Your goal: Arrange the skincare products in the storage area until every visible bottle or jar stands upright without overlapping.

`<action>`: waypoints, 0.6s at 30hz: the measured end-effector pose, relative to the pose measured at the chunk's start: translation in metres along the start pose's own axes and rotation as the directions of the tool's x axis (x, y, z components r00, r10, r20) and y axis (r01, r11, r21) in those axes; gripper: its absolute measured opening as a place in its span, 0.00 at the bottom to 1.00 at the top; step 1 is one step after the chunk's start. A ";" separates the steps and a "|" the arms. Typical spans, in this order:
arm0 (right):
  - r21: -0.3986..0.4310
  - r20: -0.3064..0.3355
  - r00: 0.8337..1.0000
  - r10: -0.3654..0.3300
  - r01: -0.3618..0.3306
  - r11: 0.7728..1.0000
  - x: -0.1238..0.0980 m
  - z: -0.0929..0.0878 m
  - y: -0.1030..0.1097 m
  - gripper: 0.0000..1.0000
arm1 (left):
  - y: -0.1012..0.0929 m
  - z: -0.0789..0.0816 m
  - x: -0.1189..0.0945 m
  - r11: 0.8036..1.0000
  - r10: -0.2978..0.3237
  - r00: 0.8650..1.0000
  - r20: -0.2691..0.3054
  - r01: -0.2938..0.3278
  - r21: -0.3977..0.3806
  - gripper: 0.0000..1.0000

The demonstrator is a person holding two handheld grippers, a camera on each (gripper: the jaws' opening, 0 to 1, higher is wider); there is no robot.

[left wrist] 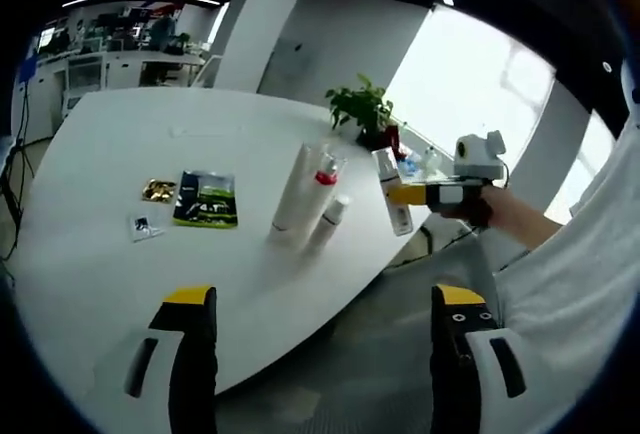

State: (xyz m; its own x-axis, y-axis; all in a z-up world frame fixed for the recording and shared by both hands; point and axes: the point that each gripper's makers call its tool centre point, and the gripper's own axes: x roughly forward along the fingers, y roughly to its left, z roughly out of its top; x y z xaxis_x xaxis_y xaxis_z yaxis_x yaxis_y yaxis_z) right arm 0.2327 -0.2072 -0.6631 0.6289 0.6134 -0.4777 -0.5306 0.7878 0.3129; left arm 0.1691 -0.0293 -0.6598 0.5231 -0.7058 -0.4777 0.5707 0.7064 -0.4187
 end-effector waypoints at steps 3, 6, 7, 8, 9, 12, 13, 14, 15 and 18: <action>0.006 0.010 1.000 0.019 -0.019 1.000 0.004 -0.001 0.009 0.19 | -0.002 0.004 0.000 1.000 -0.008 1.000 0.016 0.008 -0.011 0.80; -0.007 0.022 0.999 0.044 -0.044 0.999 0.009 -0.001 0.024 0.19 | -0.004 0.007 0.001 1.000 -0.008 1.000 0.027 0.009 -0.020 0.79; -0.017 0.024 0.998 0.050 -0.050 0.999 0.012 -0.001 0.028 0.19 | -0.003 0.008 0.001 1.000 -0.006 0.999 0.032 0.006 -0.025 0.78; -0.027 0.022 0.998 0.055 -0.054 0.998 0.013 -0.002 0.033 0.19 | -0.003 0.009 0.001 1.000 -0.003 0.999 0.035 0.004 -0.028 0.78; -0.047 0.023 0.998 0.059 -0.058 0.997 0.015 -0.002 0.040 0.19 | -0.003 0.010 0.001 0.999 -0.002 0.999 0.040 0.003 -0.034 0.77; -0.070 0.033 0.996 0.081 -0.078 0.994 0.020 -0.001 0.053 0.19 | -0.003 0.014 0.001 0.998 0.001 0.998 0.062 0.002 -0.058 0.76; -0.071 0.035 0.996 0.084 -0.082 0.994 0.021 -0.002 0.057 0.19 | -0.003 0.016 0.000 0.998 0.001 0.998 0.070 0.003 -0.066 0.76; -0.077 0.039 0.995 0.091 -0.088 0.993 0.022 -0.002 0.062 0.19 | -0.004 0.017 0.000 0.998 0.001 0.997 0.075 0.004 -0.069 0.75; -0.083 0.042 0.994 0.099 -0.096 0.992 0.023 -0.001 0.066 0.19 | -0.004 0.019 0.000 0.997 0.000 0.997 0.080 0.005 -0.071 0.74; -0.129 0.048 0.991 0.128 -0.121 0.984 0.027 0.000 0.084 0.19 | -0.008 0.026 0.000 0.997 -0.006 0.994 0.106 0.014 -0.079 0.72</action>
State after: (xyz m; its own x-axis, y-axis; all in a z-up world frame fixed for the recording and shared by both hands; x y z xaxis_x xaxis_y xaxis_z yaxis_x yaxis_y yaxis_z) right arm 0.2054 -0.1245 -0.6498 0.5820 0.7114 -0.3939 -0.6719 0.6936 0.2599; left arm 0.1809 -0.0364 -0.6359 0.5839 -0.7115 -0.3909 0.5260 0.6984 -0.4853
